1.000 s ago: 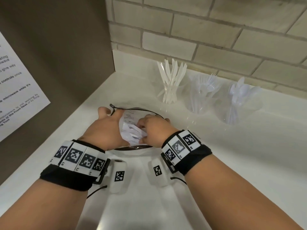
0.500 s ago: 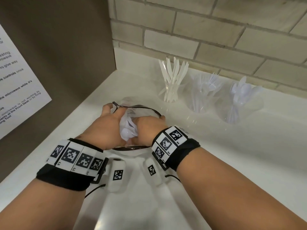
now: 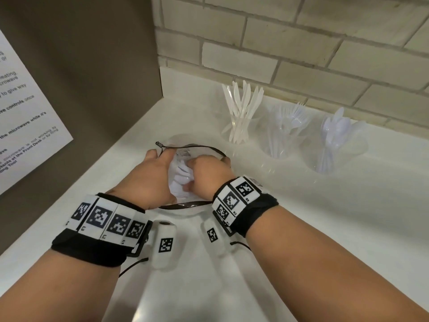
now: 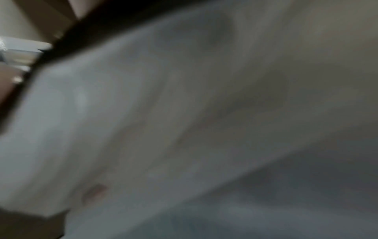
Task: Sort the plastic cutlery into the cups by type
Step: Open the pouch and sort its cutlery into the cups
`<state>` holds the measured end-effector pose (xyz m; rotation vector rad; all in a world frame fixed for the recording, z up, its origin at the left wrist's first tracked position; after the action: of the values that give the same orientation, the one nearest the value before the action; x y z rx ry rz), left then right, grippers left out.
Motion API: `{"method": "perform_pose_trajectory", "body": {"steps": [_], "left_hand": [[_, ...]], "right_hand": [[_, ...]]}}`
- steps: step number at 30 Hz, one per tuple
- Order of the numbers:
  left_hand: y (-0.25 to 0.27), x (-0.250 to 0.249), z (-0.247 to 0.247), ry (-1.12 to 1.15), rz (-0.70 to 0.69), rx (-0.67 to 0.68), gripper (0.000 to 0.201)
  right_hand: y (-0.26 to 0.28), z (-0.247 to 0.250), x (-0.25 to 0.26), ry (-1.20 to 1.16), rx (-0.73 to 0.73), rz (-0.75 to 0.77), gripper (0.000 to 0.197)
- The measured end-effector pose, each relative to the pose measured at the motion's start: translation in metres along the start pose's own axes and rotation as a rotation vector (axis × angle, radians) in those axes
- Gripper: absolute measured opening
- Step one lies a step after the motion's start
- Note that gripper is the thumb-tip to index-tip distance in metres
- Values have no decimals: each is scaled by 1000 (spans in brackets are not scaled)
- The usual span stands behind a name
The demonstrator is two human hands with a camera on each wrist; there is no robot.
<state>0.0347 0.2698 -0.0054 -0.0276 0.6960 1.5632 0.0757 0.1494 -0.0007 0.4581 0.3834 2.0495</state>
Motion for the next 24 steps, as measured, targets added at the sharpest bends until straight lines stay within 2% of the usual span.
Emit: {"method": "perform_pose_trajectory", "body": {"steps": [5, 8, 10, 13, 15, 17, 19, 21, 22, 24], "left_hand": [[5, 4, 7, 2, 48, -41, 103], [8, 1, 9, -9, 42, -19, 104], [10, -3, 8, -19, 37, -1, 105], [12, -6, 8, -14, 45, 12, 107], [12, -7, 8, 2, 42, 20, 108], [12, -7, 7, 15, 43, 31, 110], [13, -6, 6, 10, 41, 37, 111], [13, -2, 5, -8, 38, 31, 106], [14, 0, 5, -10, 43, 26, 102], [13, 7, 8, 0, 79, 39, 95]], "right_hand": [[5, 9, 2, 20, 44, 15, 34], [6, 3, 6, 97, 116, 40, 24], [5, -2, 7, 117, 104, 20, 19], [4, -4, 13, 100, 60, -5, 27], [3, -6, 16, 114, 98, -50, 36], [3, -10, 20, 149, 169, -97, 27], [4, -12, 22, 154, 179, -70, 14], [6, -10, 19, 105, 170, -35, 10], [6, -7, 15, 60, 168, -14, 10], [8, -1, 9, 13, 150, 39, 26]]}}
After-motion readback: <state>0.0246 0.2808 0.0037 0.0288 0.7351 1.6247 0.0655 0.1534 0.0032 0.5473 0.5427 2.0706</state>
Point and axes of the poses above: each hand's wrist, its own y-axis away from the middle knuckle, its own z-axis out of the back of the hand, x = y × z, the point moved 4 cm from there along -y, towards the middle knuckle, and after that the axes turned 13 degrees about x, right-handed, at the moved point
